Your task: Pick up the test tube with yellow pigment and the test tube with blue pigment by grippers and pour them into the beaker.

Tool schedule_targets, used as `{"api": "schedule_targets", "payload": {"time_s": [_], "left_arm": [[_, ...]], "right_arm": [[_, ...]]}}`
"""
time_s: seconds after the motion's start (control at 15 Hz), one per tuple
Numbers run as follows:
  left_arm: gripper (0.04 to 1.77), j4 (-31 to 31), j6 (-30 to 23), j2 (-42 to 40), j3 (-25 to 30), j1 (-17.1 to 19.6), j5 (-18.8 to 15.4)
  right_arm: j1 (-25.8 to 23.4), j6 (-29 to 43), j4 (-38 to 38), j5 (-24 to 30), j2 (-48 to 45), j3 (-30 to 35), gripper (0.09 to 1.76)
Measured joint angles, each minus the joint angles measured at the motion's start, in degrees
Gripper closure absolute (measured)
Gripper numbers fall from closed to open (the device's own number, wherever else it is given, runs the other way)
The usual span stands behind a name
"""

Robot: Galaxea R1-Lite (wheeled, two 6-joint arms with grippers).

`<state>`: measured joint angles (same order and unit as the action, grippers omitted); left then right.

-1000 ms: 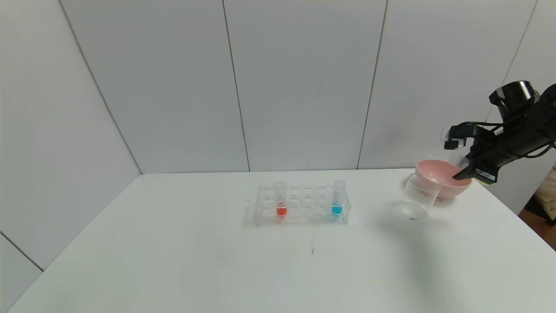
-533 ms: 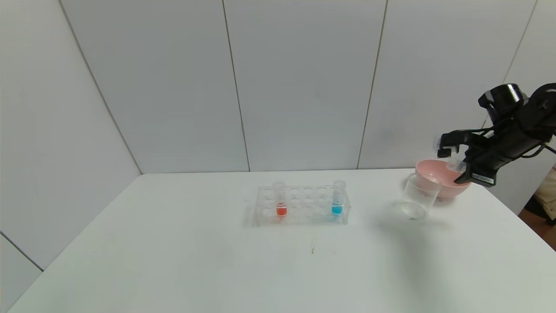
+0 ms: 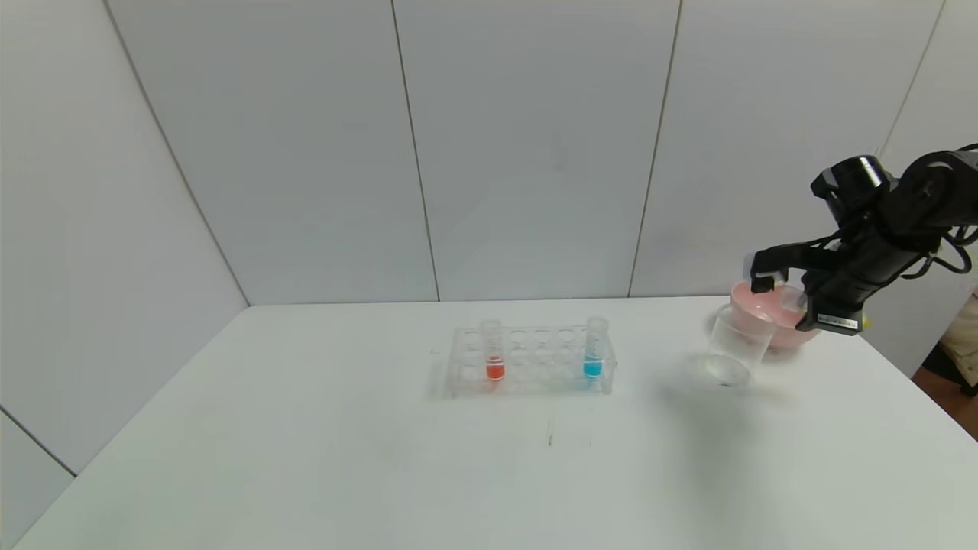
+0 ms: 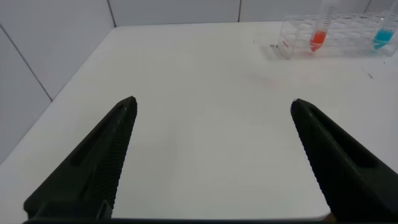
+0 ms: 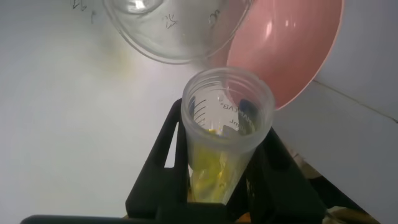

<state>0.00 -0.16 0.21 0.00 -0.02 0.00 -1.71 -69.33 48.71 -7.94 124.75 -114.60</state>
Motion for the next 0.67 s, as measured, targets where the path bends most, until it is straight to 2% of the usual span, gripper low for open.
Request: {"api": "schedule_targets", "payload": {"time_s": [0.67], "left_arm": [[0.05,0.00,0.00,0.00,0.00,-0.02,0.00]], "right_arm": [[2.52,-0.09,-1.19,-7.91,1.94,0.00,1.26]]}}
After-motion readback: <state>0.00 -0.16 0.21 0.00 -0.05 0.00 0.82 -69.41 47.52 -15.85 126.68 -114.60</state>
